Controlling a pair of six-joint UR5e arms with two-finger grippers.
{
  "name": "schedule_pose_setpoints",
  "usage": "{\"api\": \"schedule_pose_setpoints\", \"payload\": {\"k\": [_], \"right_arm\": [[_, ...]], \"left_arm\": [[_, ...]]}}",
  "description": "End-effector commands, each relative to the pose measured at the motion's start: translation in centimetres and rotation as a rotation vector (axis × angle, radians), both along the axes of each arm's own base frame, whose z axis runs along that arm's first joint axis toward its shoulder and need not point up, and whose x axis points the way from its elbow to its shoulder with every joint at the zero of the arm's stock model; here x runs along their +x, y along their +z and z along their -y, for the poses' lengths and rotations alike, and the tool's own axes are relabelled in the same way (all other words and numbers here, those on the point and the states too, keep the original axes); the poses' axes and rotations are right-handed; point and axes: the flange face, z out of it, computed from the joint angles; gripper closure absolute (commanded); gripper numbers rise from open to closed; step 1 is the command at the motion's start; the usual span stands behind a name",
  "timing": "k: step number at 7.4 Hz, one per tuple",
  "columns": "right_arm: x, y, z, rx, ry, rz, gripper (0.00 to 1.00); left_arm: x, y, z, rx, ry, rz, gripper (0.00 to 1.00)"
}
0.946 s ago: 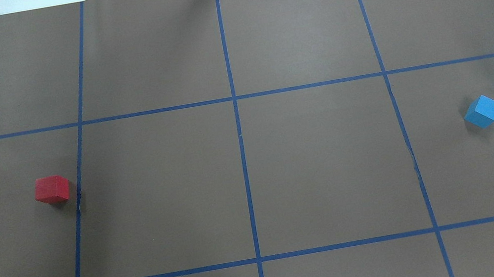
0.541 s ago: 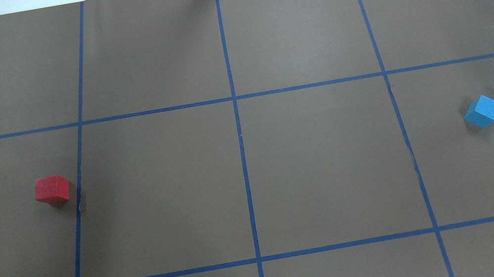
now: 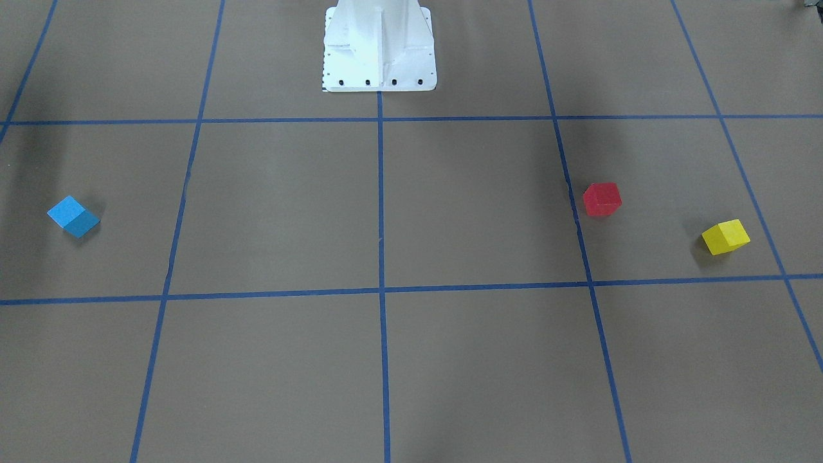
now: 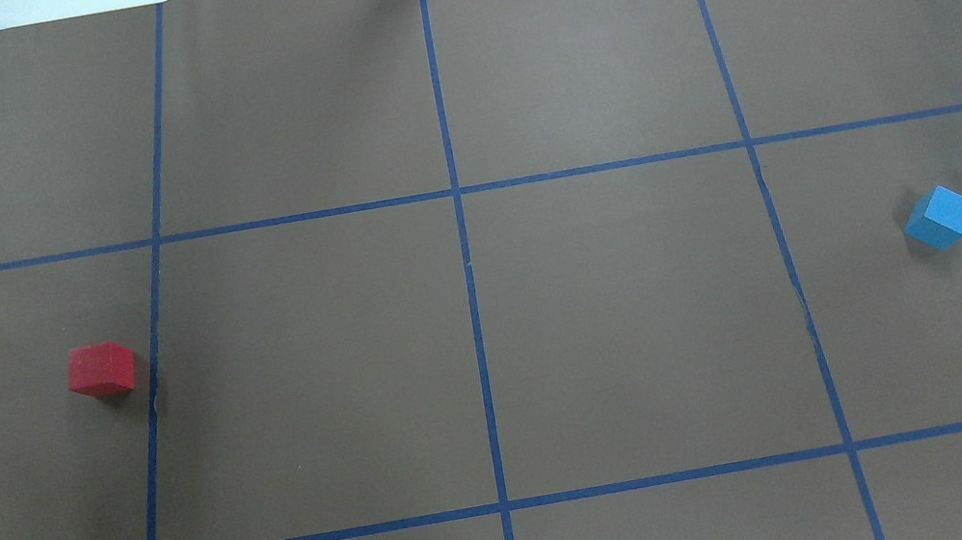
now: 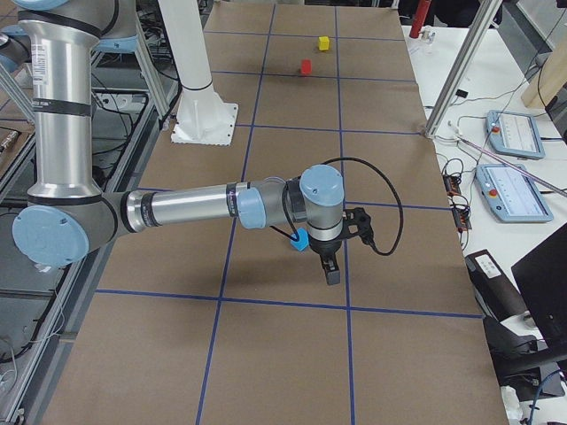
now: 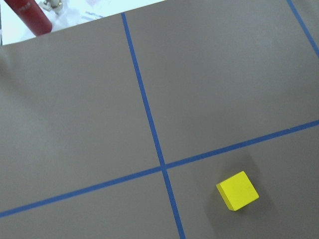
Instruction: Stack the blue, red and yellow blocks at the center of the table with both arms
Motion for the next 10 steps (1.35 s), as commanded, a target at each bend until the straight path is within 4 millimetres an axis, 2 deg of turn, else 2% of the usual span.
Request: {"api": "schedule_pose_setpoints", "payload": {"k": [1, 2, 3, 4, 5, 7, 8, 9, 10], "right_arm": [[-5.2, -2.2, -1.2, -0.106, 0.19, 0.107, 0.0], [-8.1, -3.1, -2.7, -0.154, 0.262, 0.107, 0.01], [-11.0, -4.8, -5.0, -0.204, 0.346, 0.078, 0.01], [-13.5, -4.8, -7.1, -0.24, 0.408, 0.041, 0.02], [-16.9, -3.8, -9.0, -0.245, 0.493, 0.036, 0.02], [-26.2, -3.3, -11.1, -0.234, 0.673, 0.005, 0.02], [-27.9, -3.9, -11.0, -0.223, 0.684, 0.019, 0.01], [-28.8, -2.9, -10.5, -0.22, 0.689, 0.002, 0.01], [-30.8, -1.1, -8.7, -0.223, 0.694, -0.019, 0.01]], "left_arm": [[0.1, -0.1, 0.8, 0.017, 0.002, 0.0, 0.0], [0.1, -0.2, 0.7, 0.019, 0.003, -0.001, 0.0], [0.1, -0.3, 0.7, 0.022, 0.005, -0.003, 0.0], [0.1, -0.3, 0.7, 0.022, 0.005, -0.003, 0.0], [0.1, -0.5, 0.7, 0.034, 0.005, -0.002, 0.0], [0.1, -0.6, 0.8, 0.043, 0.006, -0.001, 0.0], [0.1, -0.6, 0.8, 0.043, 0.006, -0.001, 0.0], [0.1, -0.5, 0.7, 0.044, 0.007, -0.001, 0.0], [0.1, -0.4, 0.6, 0.042, 0.007, -0.001, 0.0]]}}
